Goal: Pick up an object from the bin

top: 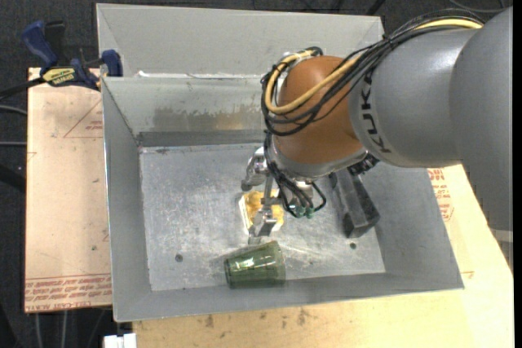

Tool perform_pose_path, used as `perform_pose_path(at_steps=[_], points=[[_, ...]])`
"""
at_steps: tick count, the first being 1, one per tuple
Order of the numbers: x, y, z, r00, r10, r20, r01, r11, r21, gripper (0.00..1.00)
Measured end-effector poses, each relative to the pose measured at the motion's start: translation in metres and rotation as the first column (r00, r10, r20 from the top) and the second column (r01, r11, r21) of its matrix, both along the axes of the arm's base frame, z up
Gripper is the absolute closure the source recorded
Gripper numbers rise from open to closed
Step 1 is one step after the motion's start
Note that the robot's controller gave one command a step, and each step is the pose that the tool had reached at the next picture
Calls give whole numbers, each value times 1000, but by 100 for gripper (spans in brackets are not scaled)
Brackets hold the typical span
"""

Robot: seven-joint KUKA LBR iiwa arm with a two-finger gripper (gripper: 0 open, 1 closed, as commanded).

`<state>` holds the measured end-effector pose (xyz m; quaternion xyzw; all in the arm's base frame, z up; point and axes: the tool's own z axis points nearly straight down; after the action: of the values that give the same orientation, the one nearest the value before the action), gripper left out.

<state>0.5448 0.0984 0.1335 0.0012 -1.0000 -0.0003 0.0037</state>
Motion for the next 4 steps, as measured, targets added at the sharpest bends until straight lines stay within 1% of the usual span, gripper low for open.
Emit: perform_pose_path(at_steps=[1,2,3,4], points=[[2,0,4,1000,-2,7,2,1000,1,0],[23,-62,-36,1000,-11,11,11,1000,1,100],[23,-62,-36,1000,-11,11,11,1000,1,100],[25,-60,-10,1000,-17,8,17,1000,1,100]])
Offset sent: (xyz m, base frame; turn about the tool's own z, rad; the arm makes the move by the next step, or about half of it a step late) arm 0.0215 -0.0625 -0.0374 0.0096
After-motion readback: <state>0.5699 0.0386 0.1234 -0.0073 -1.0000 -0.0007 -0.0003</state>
